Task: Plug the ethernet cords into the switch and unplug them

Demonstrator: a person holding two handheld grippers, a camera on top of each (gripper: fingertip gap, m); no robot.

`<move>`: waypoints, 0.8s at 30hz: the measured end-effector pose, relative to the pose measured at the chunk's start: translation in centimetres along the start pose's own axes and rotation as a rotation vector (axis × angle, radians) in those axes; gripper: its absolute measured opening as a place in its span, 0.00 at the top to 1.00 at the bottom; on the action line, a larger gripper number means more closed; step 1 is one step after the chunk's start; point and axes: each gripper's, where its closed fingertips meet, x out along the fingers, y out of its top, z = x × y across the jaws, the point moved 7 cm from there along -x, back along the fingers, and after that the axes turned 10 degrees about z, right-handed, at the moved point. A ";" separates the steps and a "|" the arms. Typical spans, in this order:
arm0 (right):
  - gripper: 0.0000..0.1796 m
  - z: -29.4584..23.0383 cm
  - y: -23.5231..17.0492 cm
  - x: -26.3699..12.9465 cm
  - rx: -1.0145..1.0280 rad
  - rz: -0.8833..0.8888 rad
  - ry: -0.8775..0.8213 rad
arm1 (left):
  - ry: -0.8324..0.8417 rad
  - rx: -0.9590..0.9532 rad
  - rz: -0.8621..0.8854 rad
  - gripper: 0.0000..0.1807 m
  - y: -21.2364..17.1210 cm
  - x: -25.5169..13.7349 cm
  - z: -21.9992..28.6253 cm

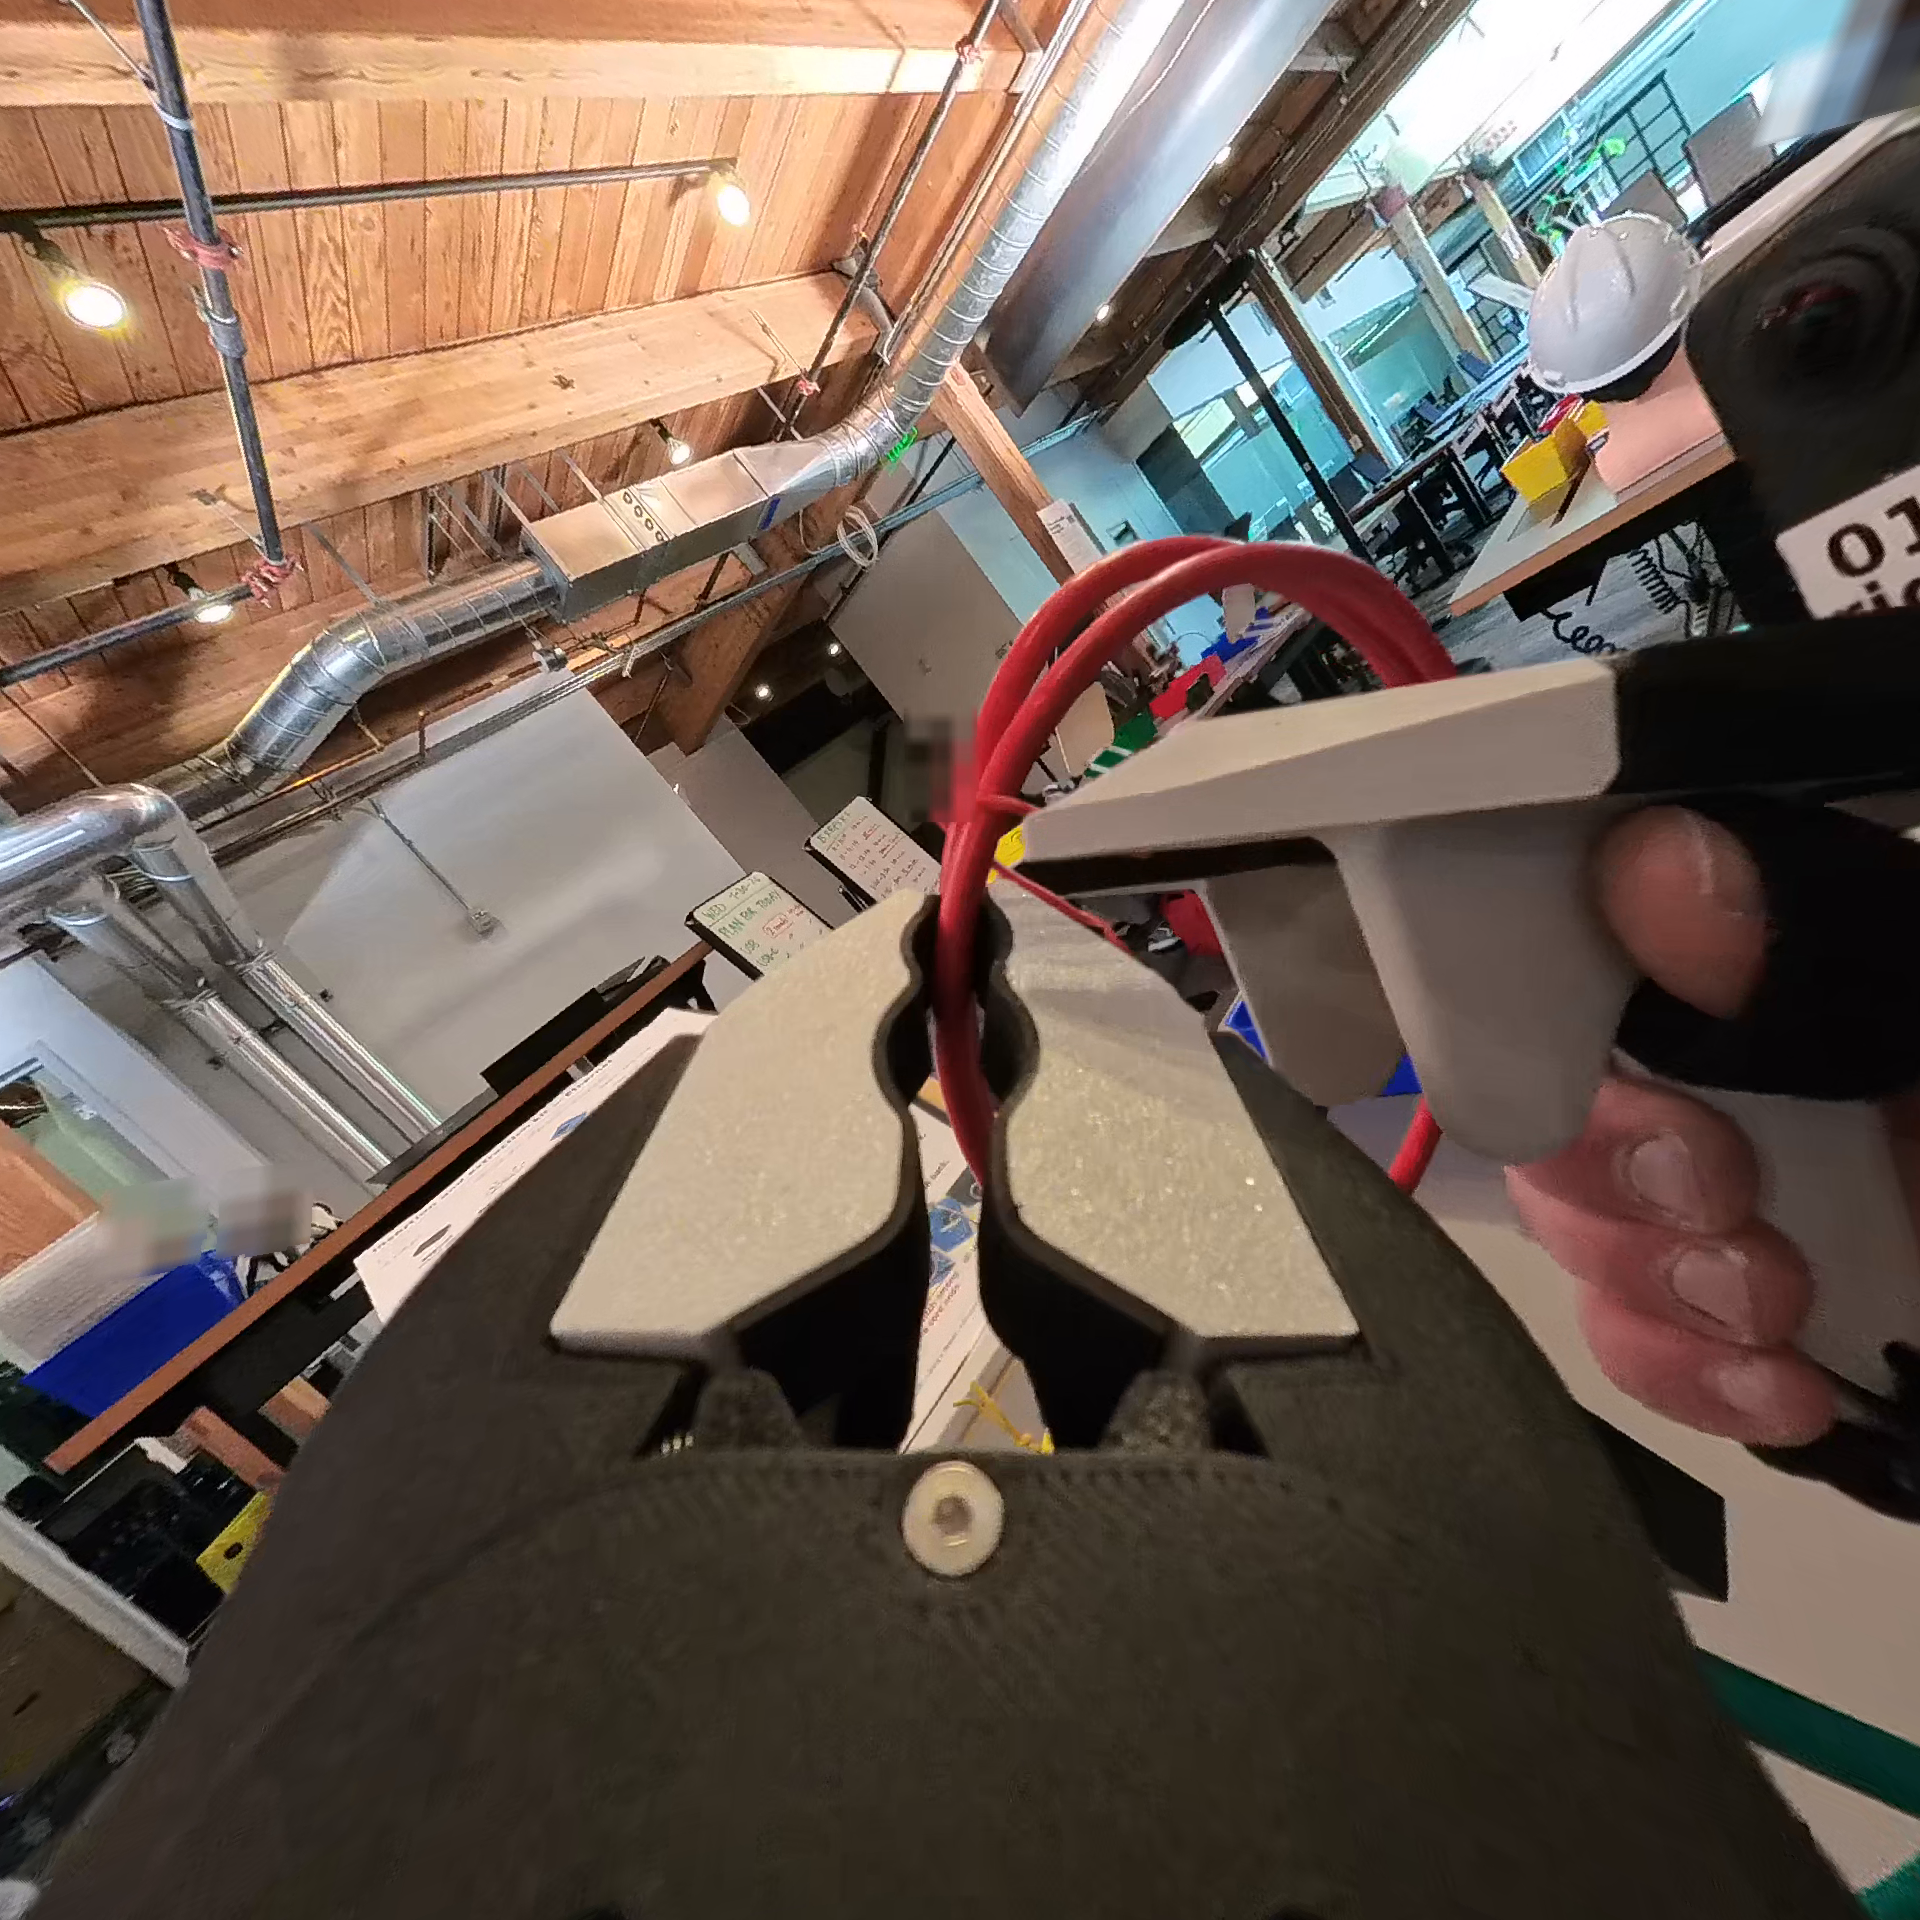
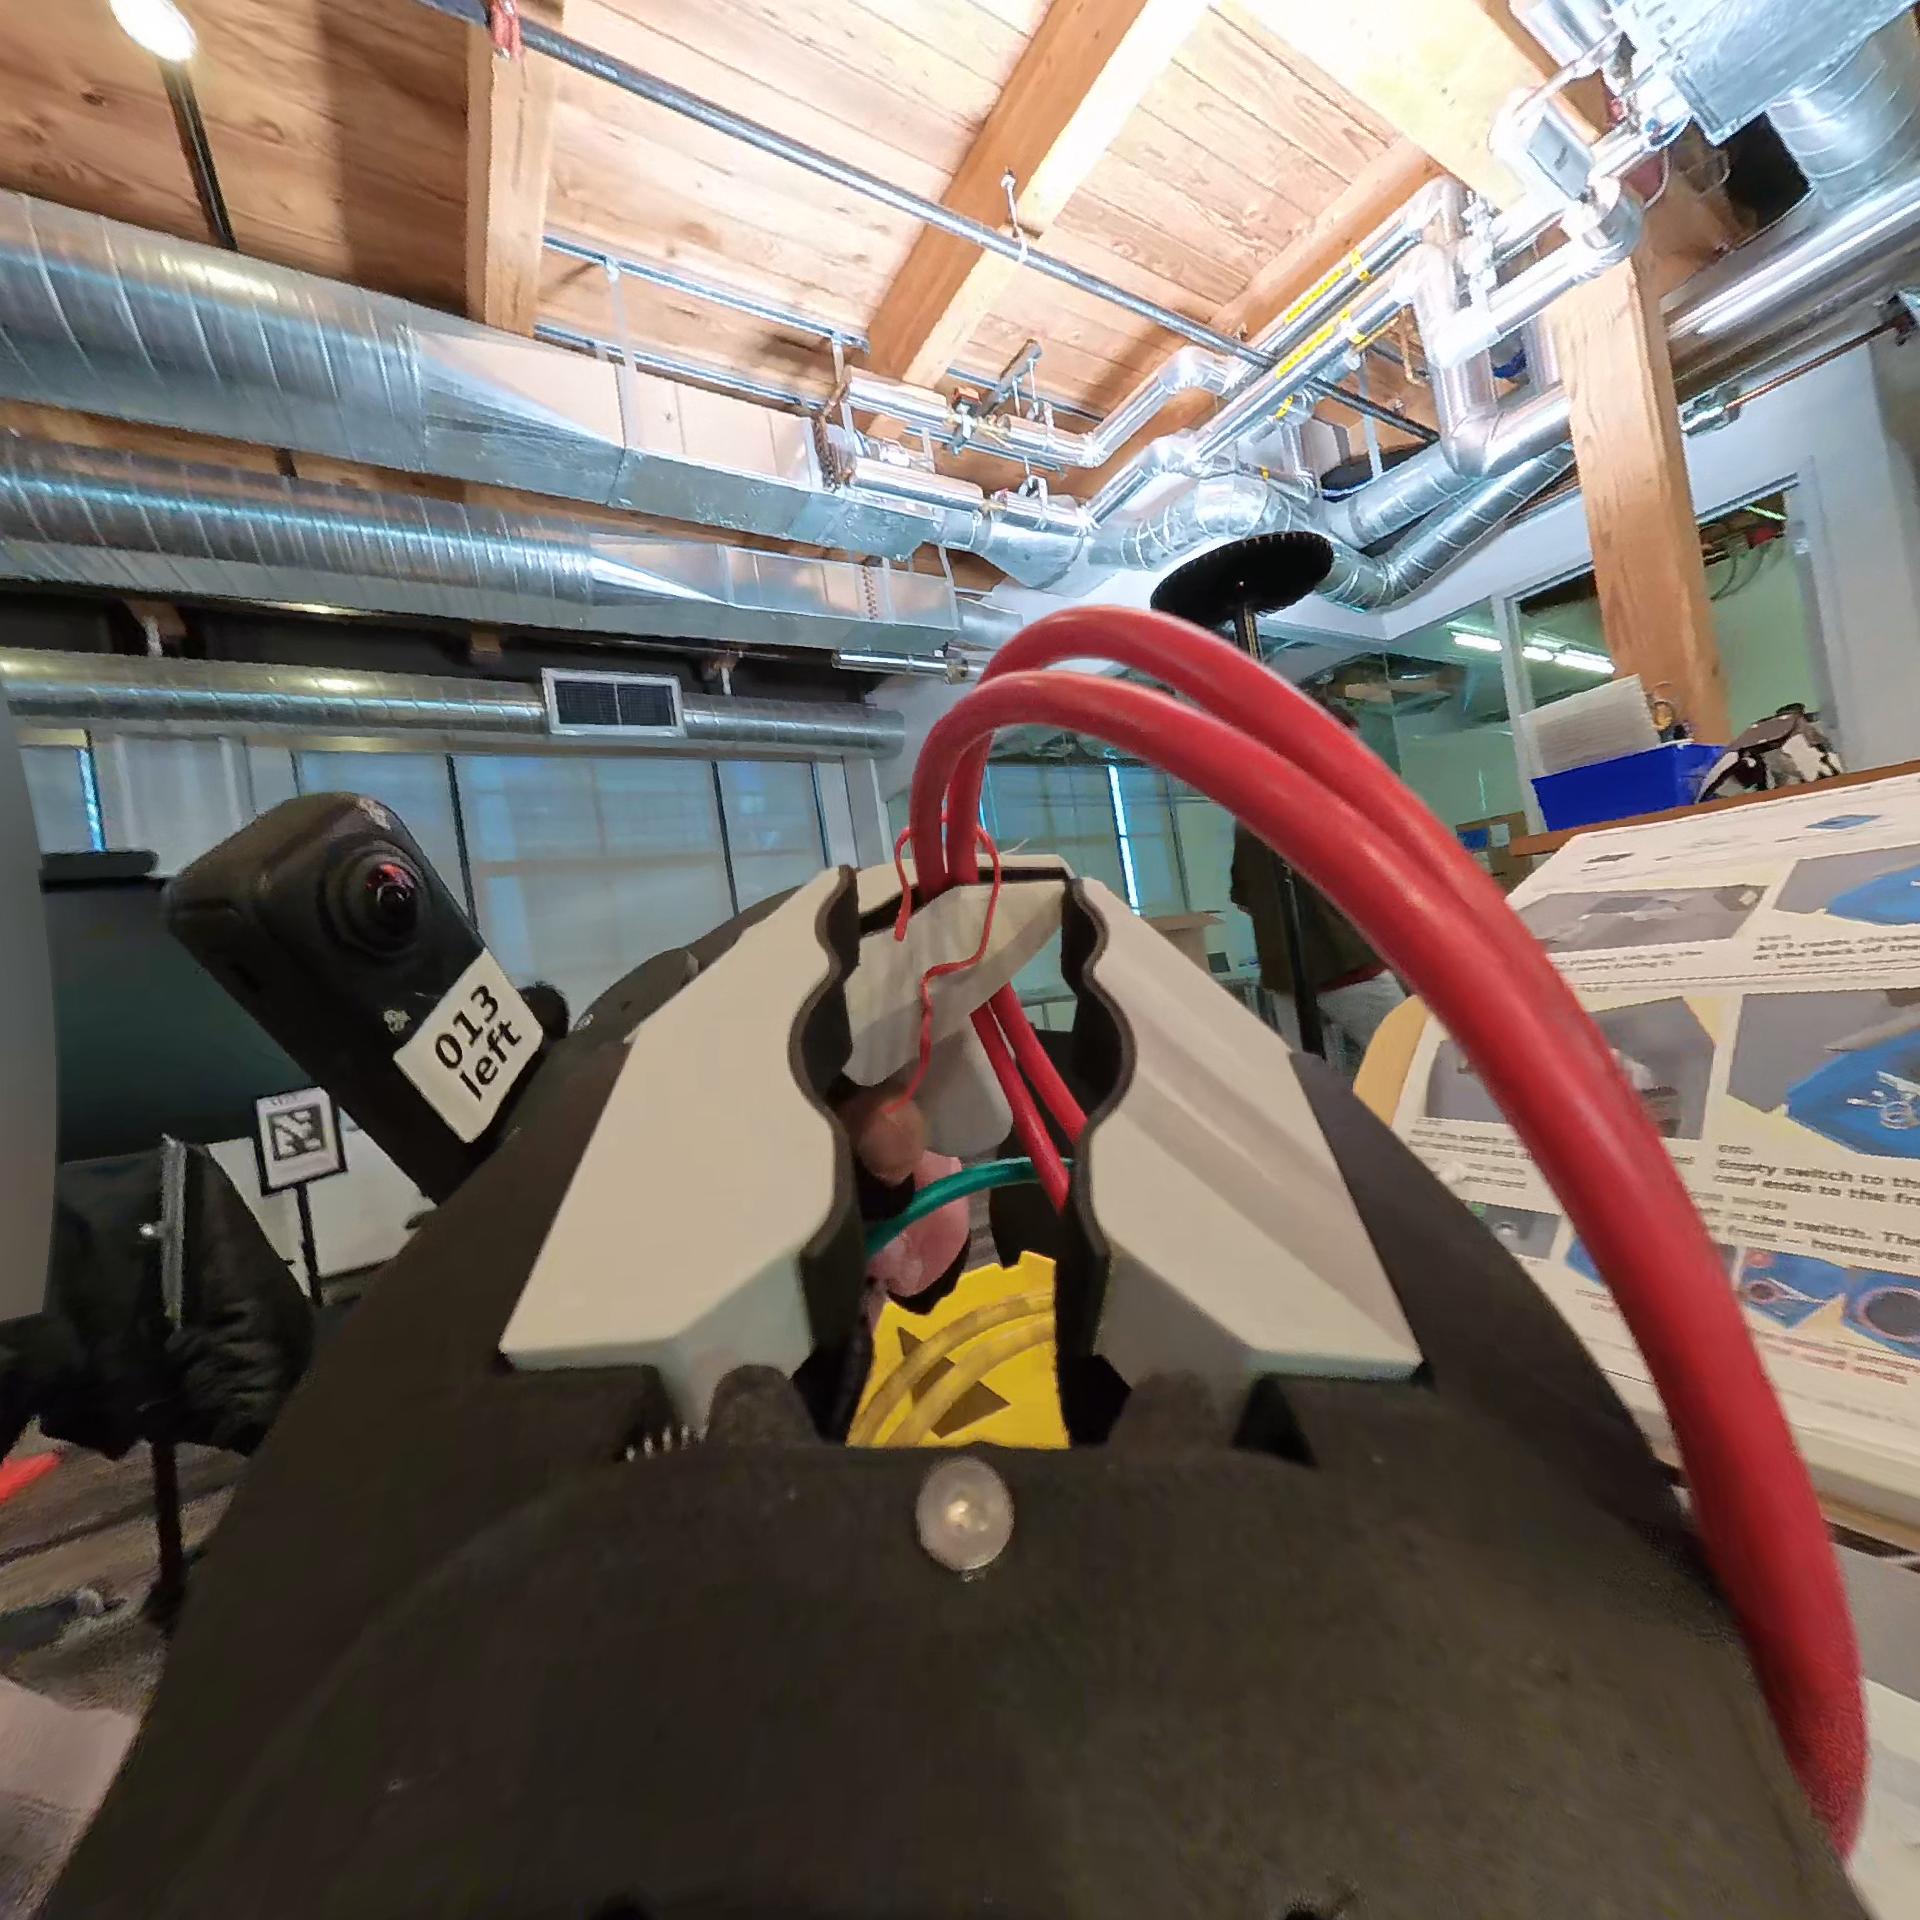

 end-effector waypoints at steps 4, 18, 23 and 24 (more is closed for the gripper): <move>0.83 0.1 0.0 -0.1 0.033 0.023 -0.003 | 0.007 0.001 0.005 0.97 0.1 0.0 0.0; 0.91 0.3 -0.1 -0.5 -0.015 0.024 -0.051 | 0.018 0.017 0.008 0.97 0.0 0.2 0.3; 0.83 0.5 -0.3 -0.6 -0.004 0.008 -0.039 | 0.013 0.017 0.006 0.97 -0.1 0.4 0.5; 0.83 0.4 -0.3 -0.7 -0.002 0.012 -0.034 | 0.013 0.017 0.009 0.97 -0.1 0.4 0.5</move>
